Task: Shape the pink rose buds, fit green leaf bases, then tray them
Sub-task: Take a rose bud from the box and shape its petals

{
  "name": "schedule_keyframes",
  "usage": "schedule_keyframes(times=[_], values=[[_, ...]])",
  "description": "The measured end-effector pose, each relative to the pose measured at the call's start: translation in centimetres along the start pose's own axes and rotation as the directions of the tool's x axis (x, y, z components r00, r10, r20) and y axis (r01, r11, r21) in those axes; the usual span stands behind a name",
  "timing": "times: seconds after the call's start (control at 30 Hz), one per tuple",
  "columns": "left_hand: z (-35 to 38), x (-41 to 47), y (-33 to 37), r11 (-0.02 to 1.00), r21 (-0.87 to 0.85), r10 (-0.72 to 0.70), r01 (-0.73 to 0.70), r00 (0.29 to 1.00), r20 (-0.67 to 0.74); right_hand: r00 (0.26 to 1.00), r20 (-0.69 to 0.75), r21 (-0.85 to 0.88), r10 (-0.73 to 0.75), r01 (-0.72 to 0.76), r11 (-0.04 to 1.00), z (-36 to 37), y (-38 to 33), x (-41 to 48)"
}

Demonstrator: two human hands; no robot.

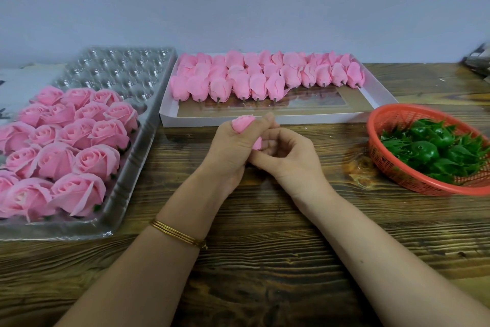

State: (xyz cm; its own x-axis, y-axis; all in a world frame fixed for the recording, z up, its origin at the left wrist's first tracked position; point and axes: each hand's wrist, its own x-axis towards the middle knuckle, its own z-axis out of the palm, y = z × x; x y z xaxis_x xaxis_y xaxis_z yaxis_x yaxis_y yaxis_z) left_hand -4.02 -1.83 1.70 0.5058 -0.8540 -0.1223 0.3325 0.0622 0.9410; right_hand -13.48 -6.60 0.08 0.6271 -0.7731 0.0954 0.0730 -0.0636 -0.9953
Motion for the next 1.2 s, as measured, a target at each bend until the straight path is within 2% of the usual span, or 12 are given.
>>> schedule_keyframes(times=[0.13,0.3,0.5,0.6,0.73,0.93,1.1,1.2], values=[[0.21,-0.08,-0.14,1.000,-0.007,0.007,-0.007,0.999,-0.033,0.998,-0.028,-0.076,-0.057,0.055,0.996,0.03,0.21,-0.05],[0.26,-0.17,-0.09,1.000,0.010,0.018,-0.019,1.000,0.014,0.996,-0.028,-0.082,-0.087,0.085,0.993,-0.05,0.19,-0.06],[-0.47,0.06,0.37,0.998,0.066,0.000,-0.009,0.991,0.133,0.999,0.035,0.043,0.007,-0.008,0.999,-0.33,0.24,0.05],[-0.51,0.14,0.19,0.999,0.036,0.002,-0.007,0.993,0.117,0.998,0.047,0.072,0.045,-0.048,0.996,-0.24,0.06,0.05],[-0.20,0.31,-0.28,1.000,-0.007,0.015,-0.015,0.999,0.045,1.000,0.029,0.000,-0.002,0.002,1.000,-0.21,0.16,0.09],[0.04,0.12,-0.13,1.000,-0.024,0.016,-0.014,0.997,0.073,0.998,-0.005,-0.073,-0.069,0.069,0.995,-0.29,0.35,0.08],[-0.29,-0.02,0.20,0.998,0.055,0.010,-0.018,0.987,0.158,0.997,0.054,0.079,0.056,-0.060,0.995,-0.39,0.20,0.08],[-0.28,0.14,0.04,1.000,0.023,0.016,-0.019,0.994,0.106,0.994,0.068,0.125,0.084,-0.092,0.988,-0.34,0.05,0.07]])
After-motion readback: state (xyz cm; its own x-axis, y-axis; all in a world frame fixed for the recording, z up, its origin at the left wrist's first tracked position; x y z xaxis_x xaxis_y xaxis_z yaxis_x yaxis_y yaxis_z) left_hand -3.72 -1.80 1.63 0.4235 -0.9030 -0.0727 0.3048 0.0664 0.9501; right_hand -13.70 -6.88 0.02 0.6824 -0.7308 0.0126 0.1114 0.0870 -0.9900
